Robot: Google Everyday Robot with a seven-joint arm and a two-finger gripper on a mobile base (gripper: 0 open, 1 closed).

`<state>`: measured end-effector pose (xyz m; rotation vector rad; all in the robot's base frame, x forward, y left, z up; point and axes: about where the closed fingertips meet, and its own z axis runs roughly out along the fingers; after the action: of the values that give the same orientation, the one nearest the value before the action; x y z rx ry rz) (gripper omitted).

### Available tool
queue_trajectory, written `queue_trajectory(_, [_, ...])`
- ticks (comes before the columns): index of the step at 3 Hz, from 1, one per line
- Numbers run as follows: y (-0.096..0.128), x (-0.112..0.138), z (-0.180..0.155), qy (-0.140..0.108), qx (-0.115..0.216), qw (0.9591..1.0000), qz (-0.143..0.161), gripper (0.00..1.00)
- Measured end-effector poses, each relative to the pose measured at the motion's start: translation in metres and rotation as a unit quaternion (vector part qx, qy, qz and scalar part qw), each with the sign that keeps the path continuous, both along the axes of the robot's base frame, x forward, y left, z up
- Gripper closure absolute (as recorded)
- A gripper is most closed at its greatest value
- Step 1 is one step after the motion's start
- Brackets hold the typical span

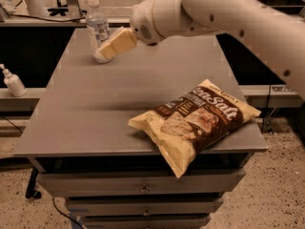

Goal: Knock blue plastic bottle over

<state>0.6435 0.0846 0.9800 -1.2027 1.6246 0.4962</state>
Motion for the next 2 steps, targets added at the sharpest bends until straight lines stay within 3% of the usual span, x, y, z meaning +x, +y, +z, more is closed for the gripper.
queue_trajectory(1, [0.049,0.031,-0.011,-0.002,0.034,0.9991,0.027,0.00])
queue_trajectory(2, [0.074,0.063,-0.025,-0.008,0.055,0.9982,0.025,0.00])
